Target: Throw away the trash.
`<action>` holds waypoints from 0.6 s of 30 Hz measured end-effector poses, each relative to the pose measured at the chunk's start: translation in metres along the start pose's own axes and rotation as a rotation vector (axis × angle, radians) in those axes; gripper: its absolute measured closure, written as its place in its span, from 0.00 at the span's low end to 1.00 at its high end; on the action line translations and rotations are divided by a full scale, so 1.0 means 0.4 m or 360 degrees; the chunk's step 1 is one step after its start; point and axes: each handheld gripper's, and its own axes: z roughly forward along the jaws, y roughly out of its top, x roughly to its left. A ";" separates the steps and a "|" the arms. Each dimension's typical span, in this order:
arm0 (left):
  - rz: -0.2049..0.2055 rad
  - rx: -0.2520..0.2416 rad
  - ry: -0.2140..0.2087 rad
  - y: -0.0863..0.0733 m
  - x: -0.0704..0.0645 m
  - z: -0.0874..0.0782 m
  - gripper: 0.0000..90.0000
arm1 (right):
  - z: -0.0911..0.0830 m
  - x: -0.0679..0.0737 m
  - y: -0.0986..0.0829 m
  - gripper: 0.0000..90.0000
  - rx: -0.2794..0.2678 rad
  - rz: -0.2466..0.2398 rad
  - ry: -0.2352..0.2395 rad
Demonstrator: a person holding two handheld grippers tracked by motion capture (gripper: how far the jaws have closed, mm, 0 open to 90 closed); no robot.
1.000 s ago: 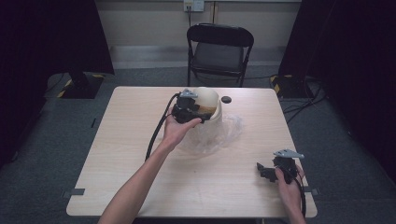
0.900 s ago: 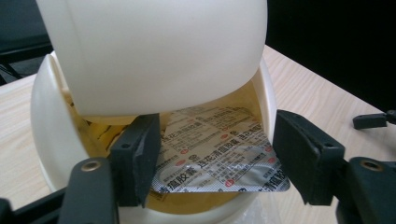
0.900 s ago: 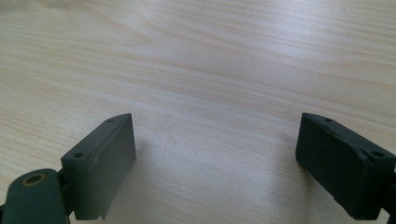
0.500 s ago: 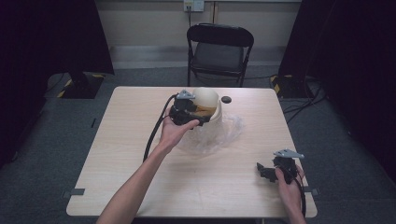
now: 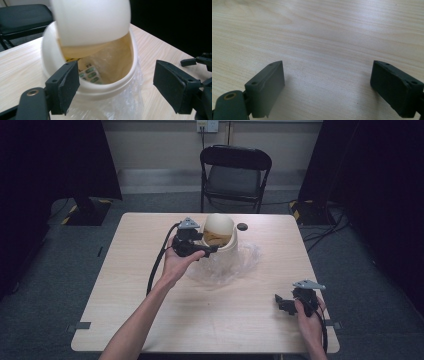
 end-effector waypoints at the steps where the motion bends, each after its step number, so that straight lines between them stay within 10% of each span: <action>1: -0.0006 0.0000 0.0020 -0.005 0.007 -0.008 0.20 | 0.000 0.000 0.000 0.12 0.0000 0.0000 0.0000; 11: -0.0116 -0.0044 0.0008 -0.040 0.032 -0.059 0.18 | 0.000 0.000 0.000 0.12 0.0000 0.0001 0.0000; 18: -0.0070 -0.0031 0.0097 -0.056 0.041 -0.104 0.18 | 0.000 0.000 0.000 0.12 0.0000 0.0001 0.0000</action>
